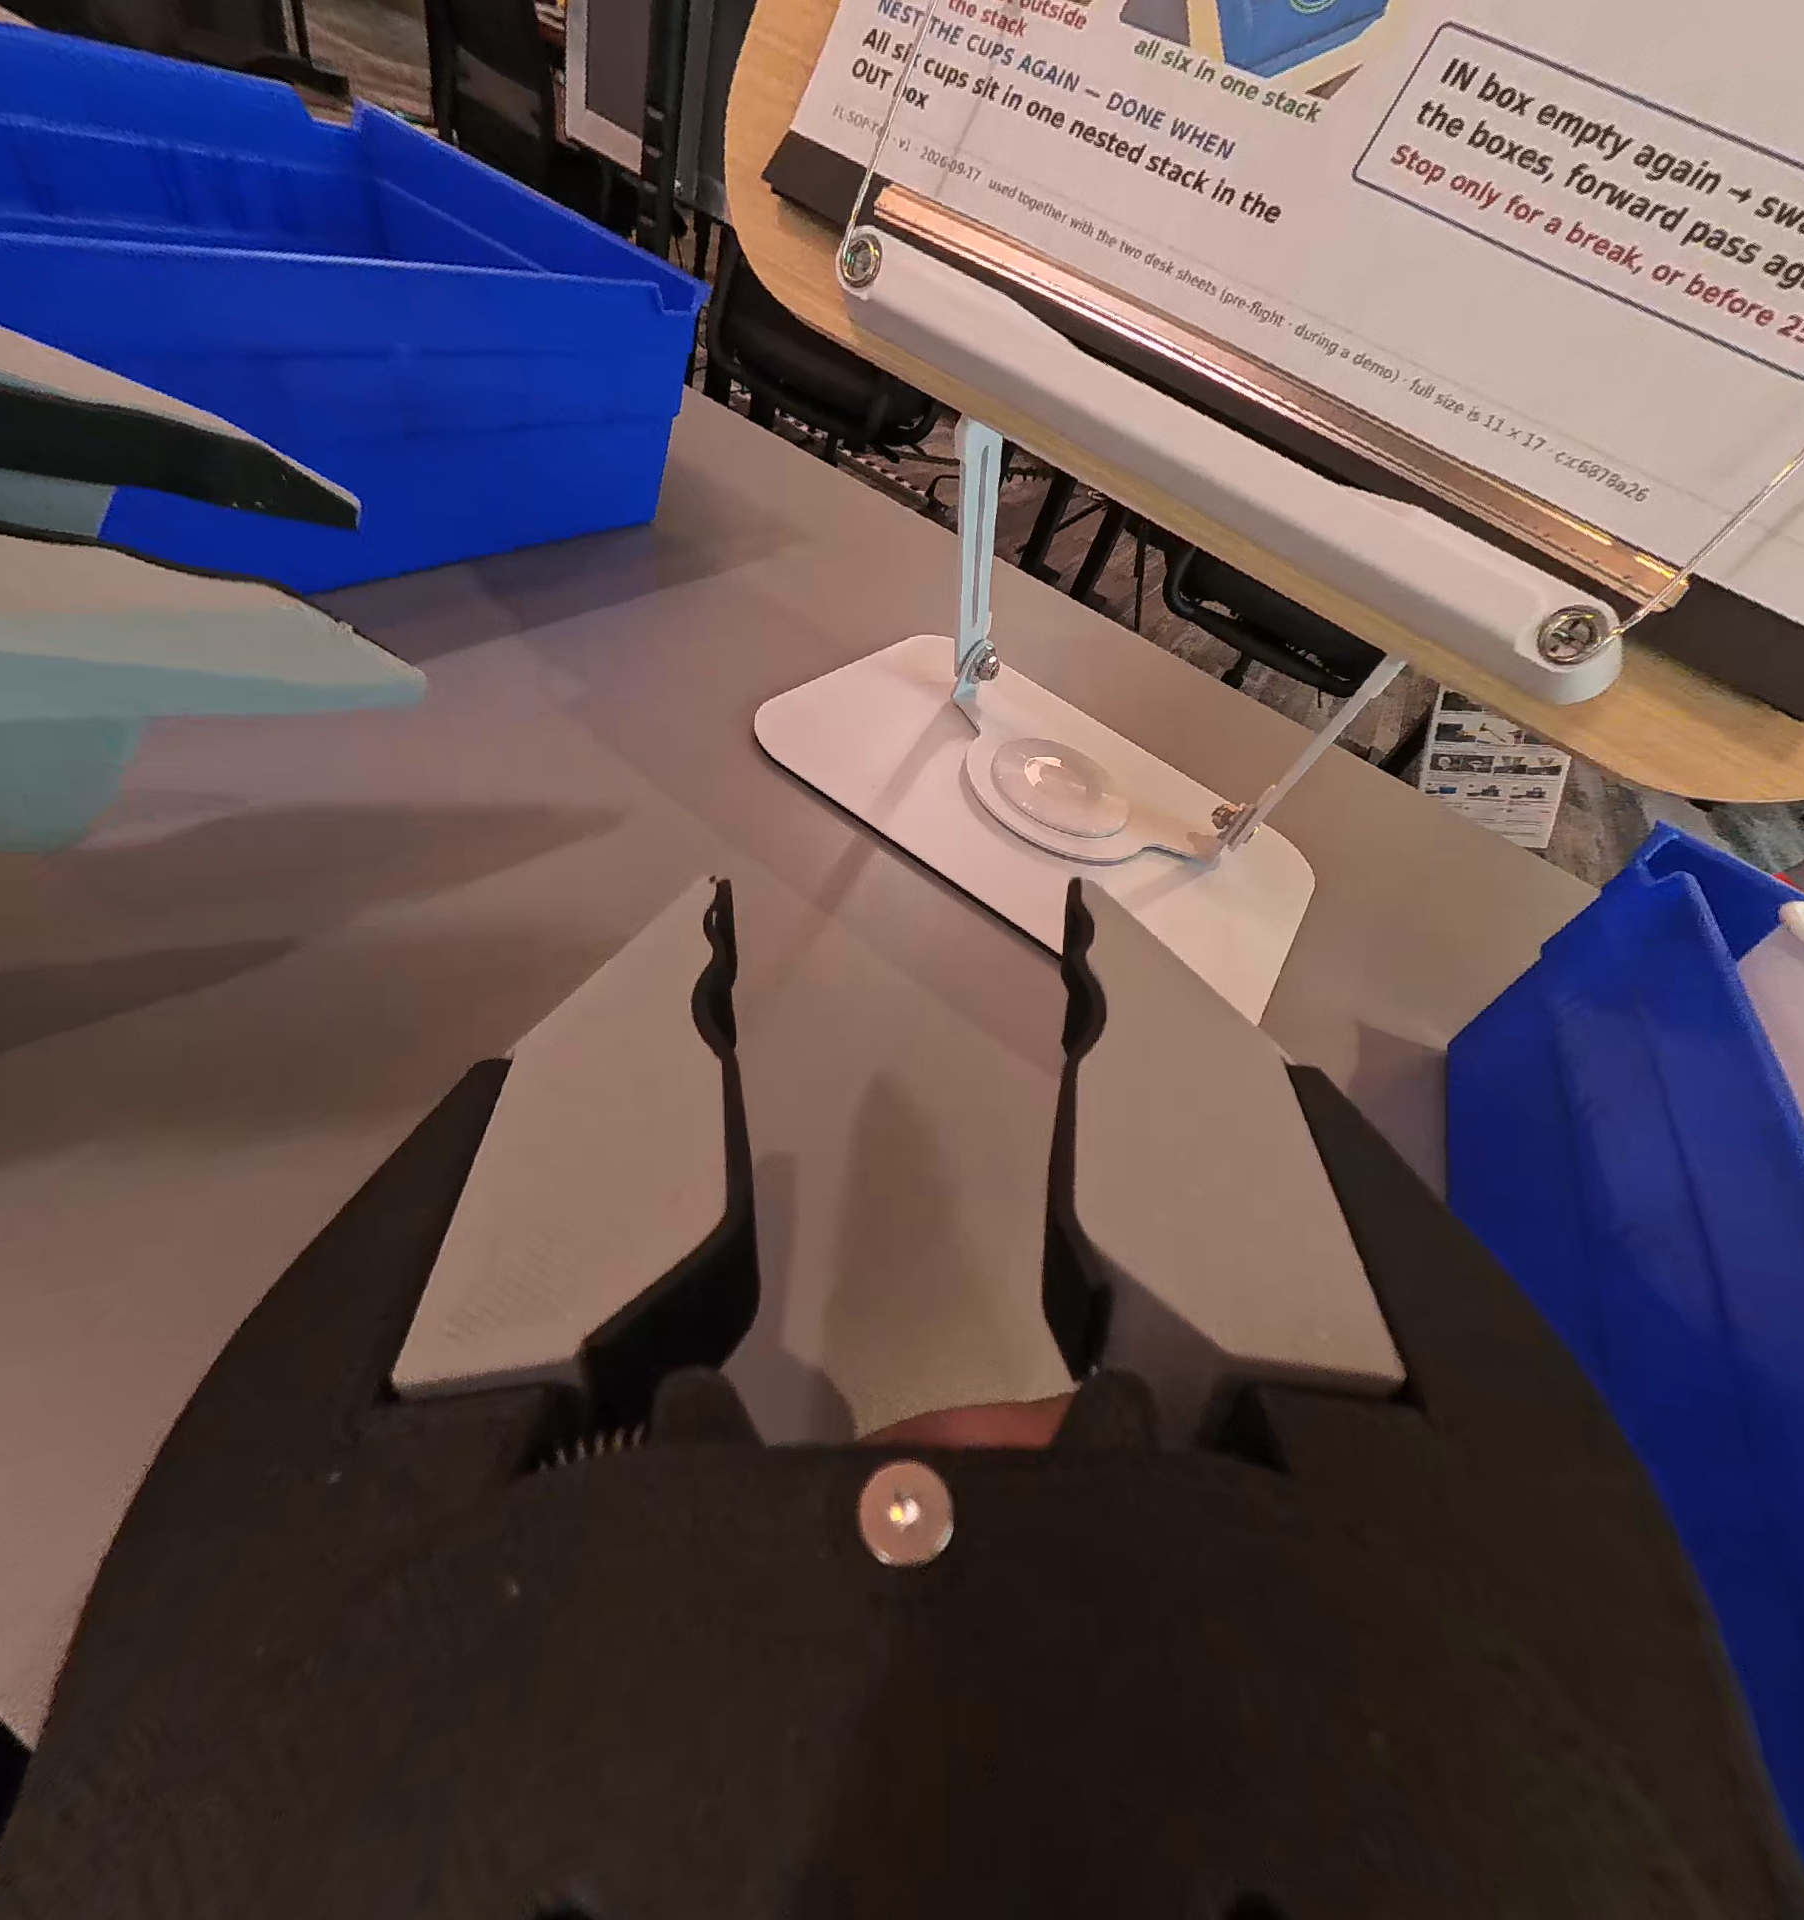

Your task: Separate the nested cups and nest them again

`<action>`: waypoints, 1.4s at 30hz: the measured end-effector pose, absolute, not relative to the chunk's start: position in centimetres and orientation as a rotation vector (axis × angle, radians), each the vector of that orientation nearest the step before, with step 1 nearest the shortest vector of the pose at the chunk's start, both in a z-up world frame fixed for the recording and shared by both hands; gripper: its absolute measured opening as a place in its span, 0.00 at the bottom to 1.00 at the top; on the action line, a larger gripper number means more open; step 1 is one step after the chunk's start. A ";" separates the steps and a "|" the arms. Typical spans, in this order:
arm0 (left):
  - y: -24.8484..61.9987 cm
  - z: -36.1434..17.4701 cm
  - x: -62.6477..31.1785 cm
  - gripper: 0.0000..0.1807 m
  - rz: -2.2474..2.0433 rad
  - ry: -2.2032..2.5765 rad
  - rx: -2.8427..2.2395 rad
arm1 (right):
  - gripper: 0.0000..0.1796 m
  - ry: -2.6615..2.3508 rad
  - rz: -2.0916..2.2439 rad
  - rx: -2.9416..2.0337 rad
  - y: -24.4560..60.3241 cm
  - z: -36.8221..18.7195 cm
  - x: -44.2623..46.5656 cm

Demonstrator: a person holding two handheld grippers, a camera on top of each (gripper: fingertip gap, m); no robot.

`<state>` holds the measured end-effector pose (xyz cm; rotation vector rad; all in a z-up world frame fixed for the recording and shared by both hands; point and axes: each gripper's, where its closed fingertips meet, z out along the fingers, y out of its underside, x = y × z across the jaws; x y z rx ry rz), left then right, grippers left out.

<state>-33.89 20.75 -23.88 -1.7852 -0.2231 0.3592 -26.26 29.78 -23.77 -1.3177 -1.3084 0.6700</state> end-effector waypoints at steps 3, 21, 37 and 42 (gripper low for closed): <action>20.6 -23.8 -34.2 0.26 0.354 -0.229 -1.780 | 0.35 -1.292 0.670 -1.326 30.2 -23.6 -26.1; 18.9 -21.3 -35.8 0.26 0.437 -0.258 -1.703 | 0.39 -1.148 0.622 -1.307 32.6 -21.2 -24.2; 13.6 -17.1 -40.1 0.26 0.568 -0.444 -1.548 | 0.35 -0.915 0.645 -1.260 34.9 -15.4 -20.0; 12.5 -17.7 -41.5 0.30 0.582 -0.504 -1.580 | 0.34 -0.889 0.624 -1.273 35.8 -15.1 -19.2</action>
